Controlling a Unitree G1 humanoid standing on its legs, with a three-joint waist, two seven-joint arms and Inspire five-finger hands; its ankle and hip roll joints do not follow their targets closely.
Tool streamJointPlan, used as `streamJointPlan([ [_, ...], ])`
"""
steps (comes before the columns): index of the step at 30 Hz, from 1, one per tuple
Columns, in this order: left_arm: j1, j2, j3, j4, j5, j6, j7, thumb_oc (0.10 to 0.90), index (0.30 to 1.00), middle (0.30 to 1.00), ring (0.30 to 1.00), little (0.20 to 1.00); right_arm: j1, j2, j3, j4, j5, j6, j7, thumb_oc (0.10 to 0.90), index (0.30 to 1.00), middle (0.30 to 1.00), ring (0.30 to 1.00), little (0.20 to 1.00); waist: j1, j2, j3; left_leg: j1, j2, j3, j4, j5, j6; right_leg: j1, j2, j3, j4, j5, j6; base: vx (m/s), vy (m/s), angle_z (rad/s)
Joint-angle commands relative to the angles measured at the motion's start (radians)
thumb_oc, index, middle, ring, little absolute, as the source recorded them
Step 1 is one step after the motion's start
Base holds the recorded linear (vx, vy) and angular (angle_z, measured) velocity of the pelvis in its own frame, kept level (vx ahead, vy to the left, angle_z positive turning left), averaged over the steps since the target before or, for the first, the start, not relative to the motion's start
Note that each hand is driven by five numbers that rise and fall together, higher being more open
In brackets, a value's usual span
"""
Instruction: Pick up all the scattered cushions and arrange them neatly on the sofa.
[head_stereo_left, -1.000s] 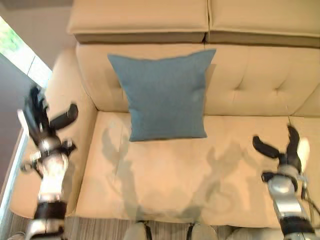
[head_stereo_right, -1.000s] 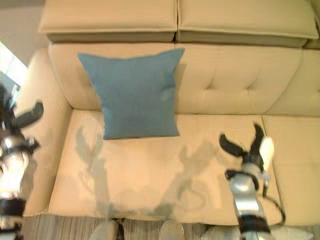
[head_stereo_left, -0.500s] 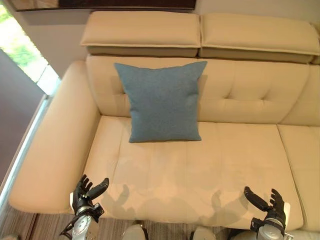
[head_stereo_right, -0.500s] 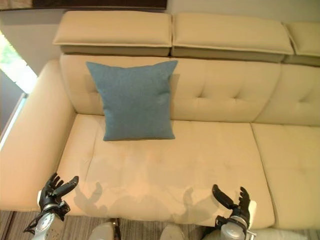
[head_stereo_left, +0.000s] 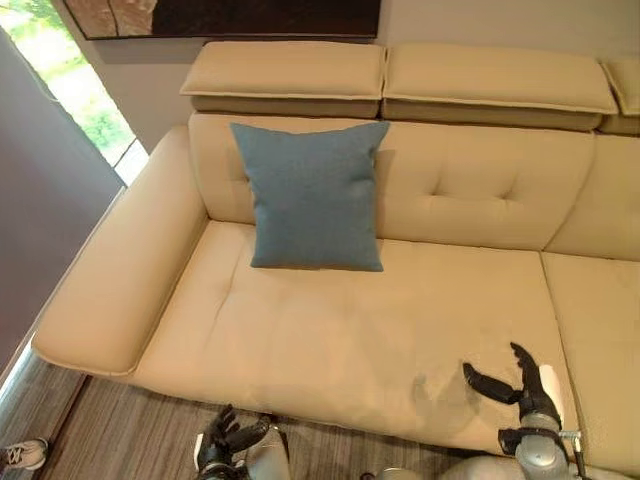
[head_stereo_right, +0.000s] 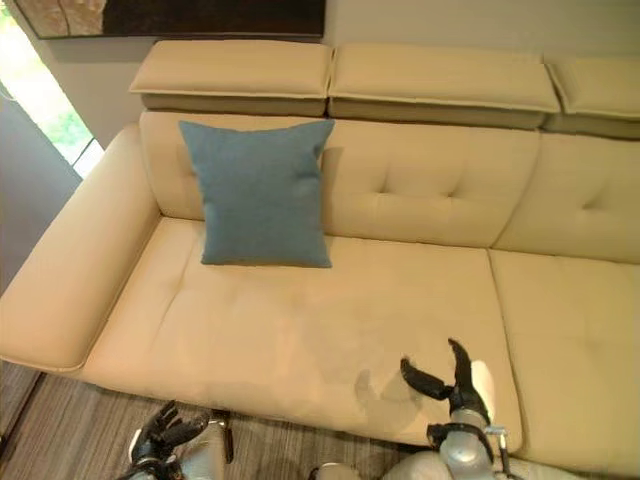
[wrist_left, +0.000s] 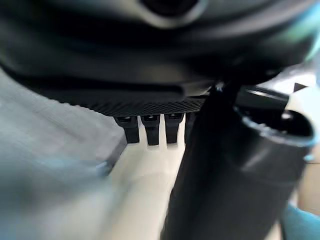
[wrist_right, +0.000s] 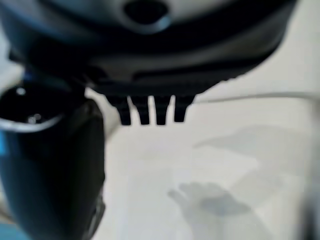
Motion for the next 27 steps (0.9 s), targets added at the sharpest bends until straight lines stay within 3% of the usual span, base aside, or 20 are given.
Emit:
streamJointPlan([
  [1, -0.106, 0.019, -0.003, -0.060, 0.064, -0.064, -0.007, 0.800, 0.900, 0.900, 0.900, 0.900, -0.099, -0.038, -0.019, -0.035, -0.093, -0.051, -0.015, 0.800, 0.900, 0.900, 0.900, 0.900, 0.006, -0.013, -0.022, 0.236, 0.042, -0.036, -0.021, -0.207, -0.047, -0.013, 0.036, -0.047, -0.211, 0.168, 0.030, -0.23, 0.030, 0.22],
  [6, -0.141, 0.009, -0.061, -0.055, 0.127, -0.065, 0.003, 0.800, 0.900, 0.900, 0.900, 0.900, -0.111, -0.069, 0.041, -0.047, -0.181, -0.047, -0.012, 0.800, 0.900, 0.900, 0.900, 0.900, -0.035, 0.004, -0.035, 0.369, -0.034, -0.162, -0.087, -0.280, -0.059, -0.126, 0.031, -0.045, -0.183, 0.245, 0.042, -0.35, 0.097, 0.22],
  [7, -0.149, 0.005, -0.078, -0.062, 0.130, -0.068, 0.009, 0.800, 0.900, 0.900, 0.900, 0.900, -0.130, -0.078, 0.052, -0.029, -0.193, -0.032, -0.017, 0.800, 0.900, 0.900, 0.900, 0.900, -0.038, 0.012, -0.032, 0.386, -0.049, -0.189, -0.126, -0.336, -0.043, -0.159, 0.028, -0.035, -0.187, 0.267, 0.058, -0.42, 0.158, 0.02],
  [10, -0.178, 0.010, -0.117, -0.053, 0.156, -0.058, 0.018, 0.800, 0.900, 0.900, 0.900, 0.900, -0.180, -0.056, 0.062, -0.014, -0.169, -0.010, -0.031, 0.800, 0.900, 0.900, 0.900, 0.900, -0.044, -0.004, -0.006, 0.353, -0.135, -0.241, -0.190, -0.365, 0.002, -0.233, -0.012, -0.014, -0.201, 0.355, 0.104, -0.41, 0.180, 0.02],
  [11, -0.178, 0.010, -0.117, -0.053, 0.156, -0.057, 0.018, 0.800, 0.900, 0.900, 0.900, 0.900, -0.179, -0.056, 0.061, -0.015, -0.169, -0.009, -0.031, 0.800, 0.900, 0.900, 0.900, 0.900, -0.042, -0.004, -0.006, 0.356, -0.136, -0.239, -0.194, -0.363, 0.002, -0.232, -0.012, -0.012, -0.202, 0.356, 0.104, -0.36, 0.181, -0.19],
  [15, -0.188, 0.004, -0.149, -0.020, 0.214, -0.033, 0.032, 0.800, 0.900, 0.900, 0.900, 0.900, -0.194, -0.007, 0.081, -0.012, -0.165, 0.006, -0.030, 0.800, 0.900, 0.900, 0.900, 0.900, -0.035, -0.004, 0.023, 0.363, -0.153, -0.192, -0.263, -0.331, 0.034, -0.276, -0.061, -0.075, -0.223, 0.402, 0.152, -0.32, 0.123, -0.43],
  [17, -0.196, 0.002, -0.147, -0.002, 0.215, -0.022, 0.031, 0.800, 0.900, 0.900, 0.900, 0.900, -0.205, 0.021, 0.097, -0.002, -0.167, 0.016, -0.028, 0.800, 0.900, 0.900, 0.900, 0.900, -0.023, 0.009, 0.043, 0.349, -0.136, -0.146, -0.275, -0.301, 0.039, -0.270, -0.091, -0.161, -0.191, 0.363, 0.154, -0.37, 0.041, -0.81],
  [19, -0.199, 0.004, -0.155, 0.005, 0.220, -0.018, 0.033, 0.800, 0.900, 0.900, 0.900, 0.900, -0.196, 0.033, 0.106, -0.003, -0.159, 0.018, -0.027, 0.800, 0.900, 0.900, 0.900, 0.900, -0.023, 0.025, 0.046, 0.338, -0.119, -0.120, -0.292, -0.278, 0.049, -0.253, -0.111, -0.146, -0.108, 0.321, 0.138, -0.33, 0.007, -0.78],
  [21, -0.197, 0.001, -0.161, 0.016, 0.221, -0.012, 0.032, 0.800, 0.900, 0.900, 0.900, 0.900, -0.186, 0.041, 0.109, 0.005, -0.155, 0.018, -0.023, 0.800, 0.900, 0.900, 0.900, 0.900, -0.015, 0.034, 0.037, 0.319, -0.111, -0.097, -0.298, -0.256, 0.059, -0.201, -0.128, -0.110, -0.040, 0.282, 0.123, -0.28, -0.037, -0.46],
  [25, -0.200, 0.001, -0.166, 0.061, 0.246, 0.003, 0.039, 0.800, 0.900, 0.900, 0.900, 0.900, -0.198, 0.056, 0.136, 0.033, -0.153, 0.019, -0.021, 0.800, 0.900, 0.900, 0.900, 0.900, 0.023, 0.045, 0.000, 0.278, -0.090, -0.037, -0.287, -0.229, 0.065, -0.116, -0.172, -0.118, 0.048, 0.236, 0.108, -0.16, -0.076, -0.48],
  [27, -0.191, 0.006, -0.163, 0.104, 0.264, 0.017, 0.034, 0.800, 0.900, 0.900, 0.900, 0.900, -0.204, 0.051, 0.166, 0.057, -0.181, 0.025, -0.014, 0.800, 0.900, 0.900, 0.900, 0.900, 0.071, 0.010, -0.044, 0.233, -0.075, 0.028, -0.262, -0.219, 0.056, 0.032, -0.146, -0.171, -0.020, 0.205, 0.128, -0.15, -0.281, -0.64],
])
